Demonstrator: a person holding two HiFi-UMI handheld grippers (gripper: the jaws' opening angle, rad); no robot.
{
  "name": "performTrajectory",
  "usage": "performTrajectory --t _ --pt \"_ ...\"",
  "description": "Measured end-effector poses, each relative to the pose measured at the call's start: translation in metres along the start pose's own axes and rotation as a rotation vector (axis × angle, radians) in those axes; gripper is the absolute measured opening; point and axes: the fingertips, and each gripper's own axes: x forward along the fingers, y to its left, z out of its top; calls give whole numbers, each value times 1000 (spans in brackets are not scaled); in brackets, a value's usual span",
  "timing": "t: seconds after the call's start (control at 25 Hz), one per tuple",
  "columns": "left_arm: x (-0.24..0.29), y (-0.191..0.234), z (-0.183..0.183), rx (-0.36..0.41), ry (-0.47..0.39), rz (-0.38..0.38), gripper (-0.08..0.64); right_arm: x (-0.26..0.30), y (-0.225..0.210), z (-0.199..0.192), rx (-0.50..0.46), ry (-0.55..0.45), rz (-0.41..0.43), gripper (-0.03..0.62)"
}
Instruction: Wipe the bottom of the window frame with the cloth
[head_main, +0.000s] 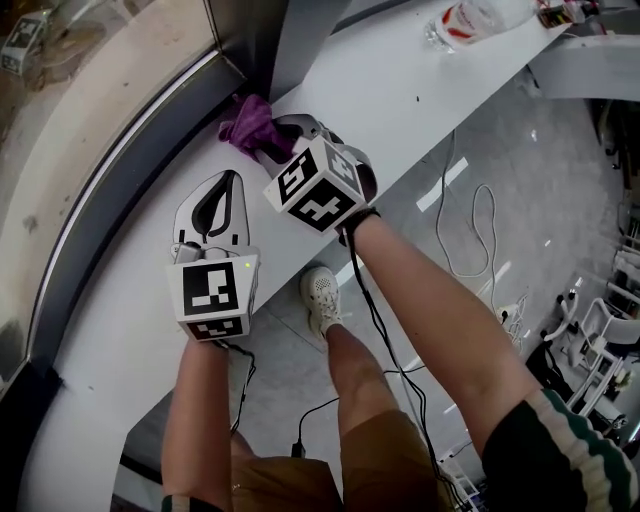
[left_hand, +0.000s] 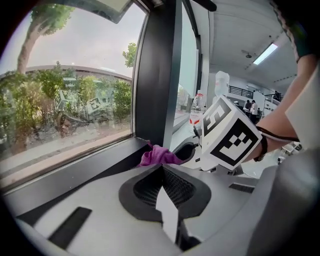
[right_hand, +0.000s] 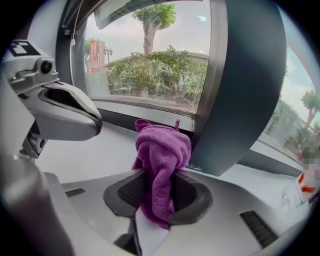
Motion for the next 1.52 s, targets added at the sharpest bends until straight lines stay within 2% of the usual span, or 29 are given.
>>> performTrajectory --t 0.16,0.4,0.8,1.52 --pt "-1 -10 -2 25 -1 -12 9 -7 5 -17 9 16 0 107" --pt "-7 -16 -6 27 8 -25 9 -10 10 -22 16 22 -8 89" --pt "-12 -35 -16 31 24 -50 9 -35 20 -53 24 59 -5 83" --pt "-23 -107 -51 70 64 -127 9 -88 44 -118 104 86 -40 83"
